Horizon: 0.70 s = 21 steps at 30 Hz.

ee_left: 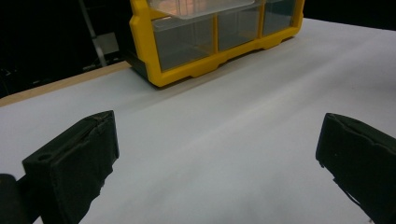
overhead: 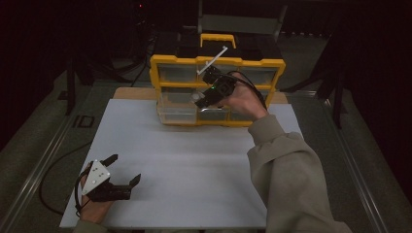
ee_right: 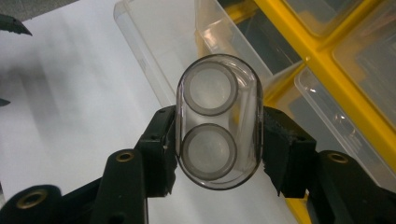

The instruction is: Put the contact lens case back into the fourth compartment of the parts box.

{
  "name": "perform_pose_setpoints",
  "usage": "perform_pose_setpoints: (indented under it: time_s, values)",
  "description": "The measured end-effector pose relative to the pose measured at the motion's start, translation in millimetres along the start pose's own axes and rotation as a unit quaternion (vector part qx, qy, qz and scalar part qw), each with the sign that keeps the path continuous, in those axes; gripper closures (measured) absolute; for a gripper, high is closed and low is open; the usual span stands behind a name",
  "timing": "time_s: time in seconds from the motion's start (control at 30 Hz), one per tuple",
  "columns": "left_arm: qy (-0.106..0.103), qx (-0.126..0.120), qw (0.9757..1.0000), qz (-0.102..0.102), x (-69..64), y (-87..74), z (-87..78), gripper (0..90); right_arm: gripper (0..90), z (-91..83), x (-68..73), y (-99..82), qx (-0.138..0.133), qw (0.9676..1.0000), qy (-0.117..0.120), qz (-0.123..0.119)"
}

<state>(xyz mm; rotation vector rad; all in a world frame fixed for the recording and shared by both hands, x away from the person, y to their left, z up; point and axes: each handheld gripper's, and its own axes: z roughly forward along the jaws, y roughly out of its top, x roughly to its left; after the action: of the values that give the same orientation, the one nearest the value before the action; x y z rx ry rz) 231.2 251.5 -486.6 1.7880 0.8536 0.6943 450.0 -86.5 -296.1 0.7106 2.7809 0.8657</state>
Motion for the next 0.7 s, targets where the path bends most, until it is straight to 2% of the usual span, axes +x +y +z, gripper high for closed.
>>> perform_pose_setpoints:
  time_s: [0.7]
  values:
    - [0.001, 0.001, 1.0, 0.0, 0.2, -0.5, 0.0, 0.1, 48.6, 7.9, 0.6, 16.6, -0.014, 0.9998, -0.005, 0.01]
